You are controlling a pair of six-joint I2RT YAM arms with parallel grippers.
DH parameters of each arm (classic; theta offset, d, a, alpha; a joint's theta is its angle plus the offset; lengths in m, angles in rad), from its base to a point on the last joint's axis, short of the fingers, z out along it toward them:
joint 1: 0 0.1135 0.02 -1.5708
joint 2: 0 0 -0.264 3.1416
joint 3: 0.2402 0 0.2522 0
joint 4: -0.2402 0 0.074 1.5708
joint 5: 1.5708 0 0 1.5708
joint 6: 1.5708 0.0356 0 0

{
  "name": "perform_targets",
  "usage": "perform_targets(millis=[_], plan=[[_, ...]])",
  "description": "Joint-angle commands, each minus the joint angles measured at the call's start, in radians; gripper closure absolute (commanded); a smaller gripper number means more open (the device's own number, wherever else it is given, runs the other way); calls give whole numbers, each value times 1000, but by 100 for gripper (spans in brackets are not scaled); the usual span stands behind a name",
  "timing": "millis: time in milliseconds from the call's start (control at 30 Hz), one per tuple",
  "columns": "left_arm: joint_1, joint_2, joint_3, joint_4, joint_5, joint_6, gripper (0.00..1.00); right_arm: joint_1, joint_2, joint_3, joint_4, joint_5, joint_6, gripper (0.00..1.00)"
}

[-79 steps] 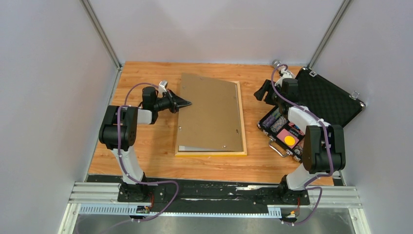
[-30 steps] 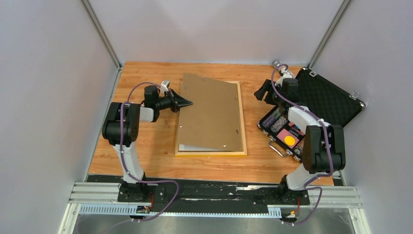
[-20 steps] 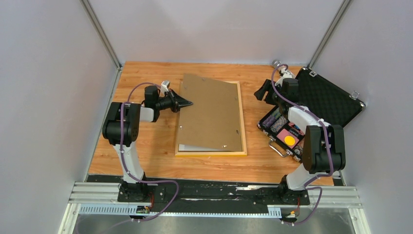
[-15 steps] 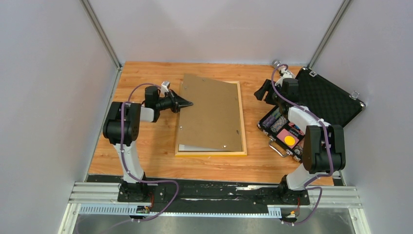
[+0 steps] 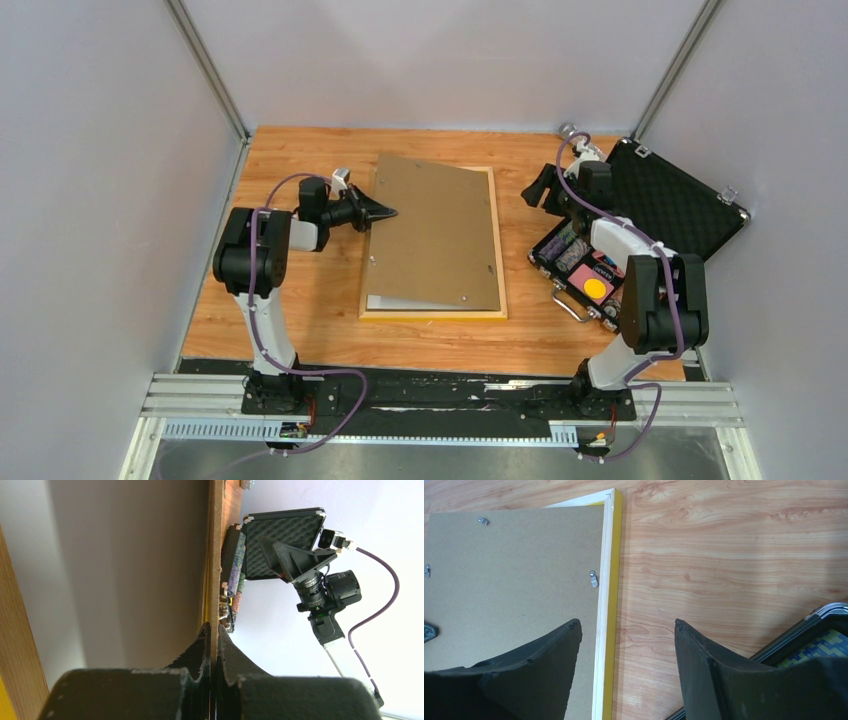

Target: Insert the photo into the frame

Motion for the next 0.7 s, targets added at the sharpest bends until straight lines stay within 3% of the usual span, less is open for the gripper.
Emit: perform_targets(millis=[0, 667], plan=[[-18, -2, 6, 71, 13, -32, 100, -6, 12, -4, 51, -1, -3, 33], [-21, 5, 24, 40, 13, 31, 100, -5, 16, -3, 52, -6, 1, 33]])
